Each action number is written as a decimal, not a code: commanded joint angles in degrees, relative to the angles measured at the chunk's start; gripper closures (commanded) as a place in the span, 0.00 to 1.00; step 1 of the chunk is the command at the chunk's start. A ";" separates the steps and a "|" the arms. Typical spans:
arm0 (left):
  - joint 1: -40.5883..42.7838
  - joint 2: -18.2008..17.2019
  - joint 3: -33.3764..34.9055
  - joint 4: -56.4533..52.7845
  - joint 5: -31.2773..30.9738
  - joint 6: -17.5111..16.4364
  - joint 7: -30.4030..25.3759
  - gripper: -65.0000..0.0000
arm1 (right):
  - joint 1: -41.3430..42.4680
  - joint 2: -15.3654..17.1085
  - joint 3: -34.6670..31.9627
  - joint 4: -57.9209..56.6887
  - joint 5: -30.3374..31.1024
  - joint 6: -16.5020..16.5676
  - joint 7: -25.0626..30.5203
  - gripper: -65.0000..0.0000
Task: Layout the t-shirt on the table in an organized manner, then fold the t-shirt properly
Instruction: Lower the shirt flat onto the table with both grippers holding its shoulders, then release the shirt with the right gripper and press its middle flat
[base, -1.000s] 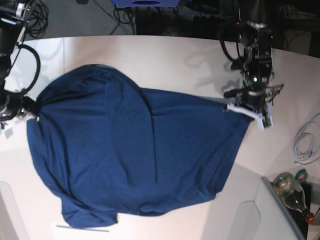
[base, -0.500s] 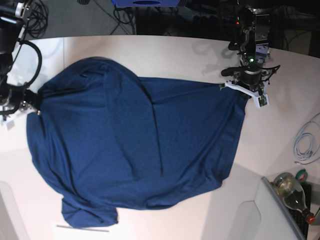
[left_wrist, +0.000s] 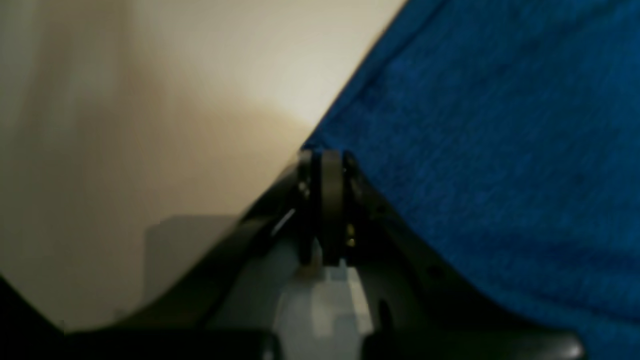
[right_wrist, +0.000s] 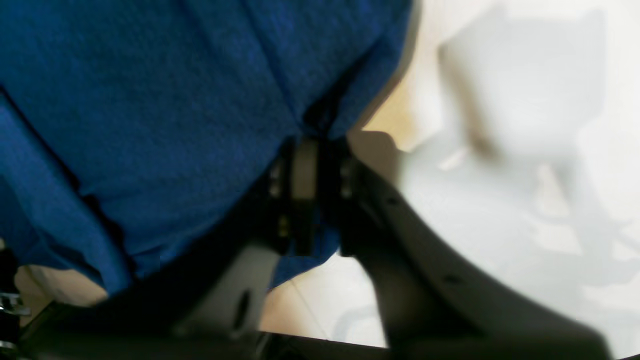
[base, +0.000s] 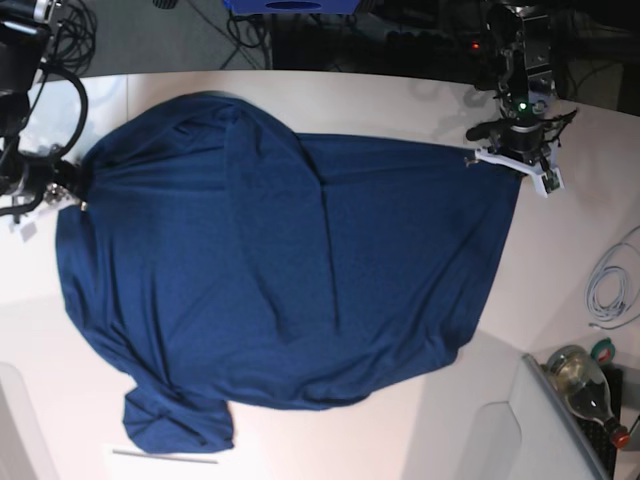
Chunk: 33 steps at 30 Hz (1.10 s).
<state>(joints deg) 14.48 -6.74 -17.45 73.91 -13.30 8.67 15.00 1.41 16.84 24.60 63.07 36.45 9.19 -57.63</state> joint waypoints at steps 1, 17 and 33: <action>-0.37 -0.07 -0.35 0.95 0.33 0.08 -0.98 1.00 | 0.74 1.14 0.32 1.15 0.52 -1.59 0.18 0.75; -0.28 0.02 0.09 0.95 0.33 0.08 -0.98 1.00 | -13.59 3.60 -24.64 37.20 0.52 -7.04 13.27 0.47; 1.30 0.11 -0.44 0.95 0.33 0.08 -0.98 1.00 | 10.77 -2.03 -49.87 9.94 0.43 -7.12 24.26 0.48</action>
<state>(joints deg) 15.49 -6.20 -17.67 74.11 -13.26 8.60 14.24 11.40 14.96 -25.71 71.90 36.05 1.91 -34.50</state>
